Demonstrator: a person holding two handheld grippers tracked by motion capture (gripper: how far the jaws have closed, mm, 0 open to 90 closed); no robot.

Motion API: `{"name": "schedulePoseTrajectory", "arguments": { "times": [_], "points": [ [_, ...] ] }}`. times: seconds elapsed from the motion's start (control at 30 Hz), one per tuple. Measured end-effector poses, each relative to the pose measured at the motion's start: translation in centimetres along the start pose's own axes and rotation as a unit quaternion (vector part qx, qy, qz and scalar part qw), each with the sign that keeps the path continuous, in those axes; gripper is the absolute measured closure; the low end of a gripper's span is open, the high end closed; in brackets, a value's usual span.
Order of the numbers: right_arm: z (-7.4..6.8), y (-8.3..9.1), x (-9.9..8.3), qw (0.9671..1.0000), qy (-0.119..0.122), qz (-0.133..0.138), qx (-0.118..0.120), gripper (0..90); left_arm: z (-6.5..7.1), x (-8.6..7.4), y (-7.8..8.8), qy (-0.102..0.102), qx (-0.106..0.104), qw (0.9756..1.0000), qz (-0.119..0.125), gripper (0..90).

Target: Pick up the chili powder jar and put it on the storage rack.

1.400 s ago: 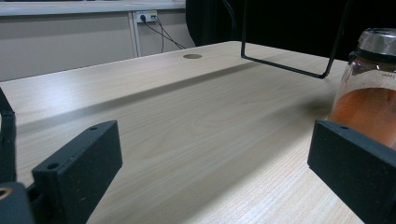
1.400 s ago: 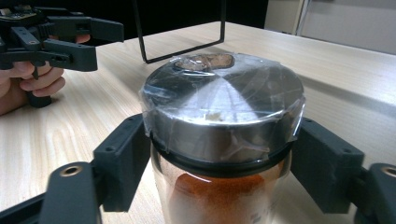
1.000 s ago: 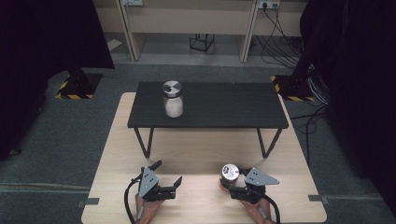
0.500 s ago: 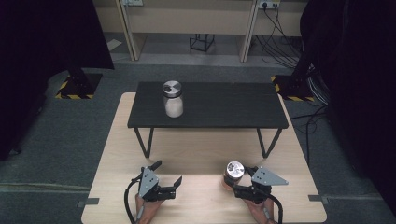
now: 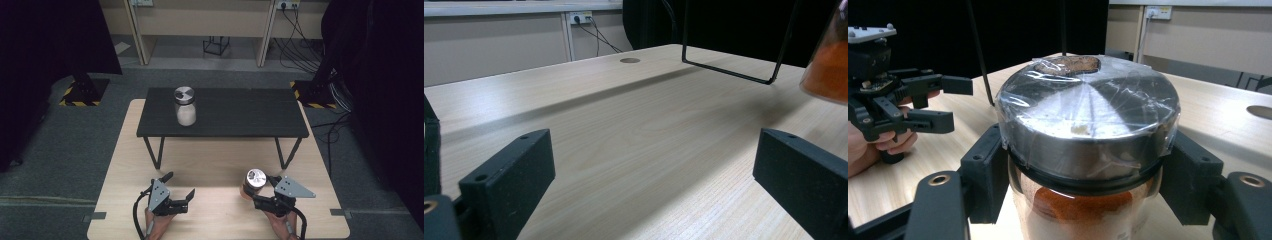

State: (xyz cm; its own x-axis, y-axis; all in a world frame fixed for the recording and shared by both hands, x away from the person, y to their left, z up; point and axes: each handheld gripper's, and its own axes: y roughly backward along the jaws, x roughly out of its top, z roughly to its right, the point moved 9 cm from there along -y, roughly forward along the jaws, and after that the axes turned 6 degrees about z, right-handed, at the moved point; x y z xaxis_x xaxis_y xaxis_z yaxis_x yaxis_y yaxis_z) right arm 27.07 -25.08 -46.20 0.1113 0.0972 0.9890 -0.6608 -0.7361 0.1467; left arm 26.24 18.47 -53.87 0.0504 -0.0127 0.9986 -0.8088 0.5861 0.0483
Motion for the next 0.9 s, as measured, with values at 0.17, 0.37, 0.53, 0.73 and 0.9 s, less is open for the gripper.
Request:
{"name": "schedulePoseTrajectory", "arguments": {
  "times": [0.17,0.37,0.53,0.73,0.9],
  "points": [
    [-0.2,0.7,1.5,0.9999,-0.002,0.013,-0.002,31.1,0.0,0.0,0.0,0.001,0.000,1.0000,0.000,2.7],
    [-0.2,1.1,3.5,0.9997,-0.014,0.021,-0.003,31.1,0.0,0.0,0.0,0.001,0.000,1.0000,0.000,2.7],
    [-0.4,1.3,5.1,0.9999,-0.006,0.016,-0.002,31.0,0.0,0.0,0.0,0.001,0.000,1.0000,0.000,2.8],
    [-0.5,1.6,7.4,0.9998,-0.005,0.019,0.001,31.0,0.0,0.0,0.0,0.001,0.000,1.0000,0.000,2.8],
    [-0.5,1.8,9.7,0.9996,-0.001,0.028,0.004,31.1,0.0,0.0,0.0,0.001,0.000,1.0000,0.000,2.8]
  ]
}}
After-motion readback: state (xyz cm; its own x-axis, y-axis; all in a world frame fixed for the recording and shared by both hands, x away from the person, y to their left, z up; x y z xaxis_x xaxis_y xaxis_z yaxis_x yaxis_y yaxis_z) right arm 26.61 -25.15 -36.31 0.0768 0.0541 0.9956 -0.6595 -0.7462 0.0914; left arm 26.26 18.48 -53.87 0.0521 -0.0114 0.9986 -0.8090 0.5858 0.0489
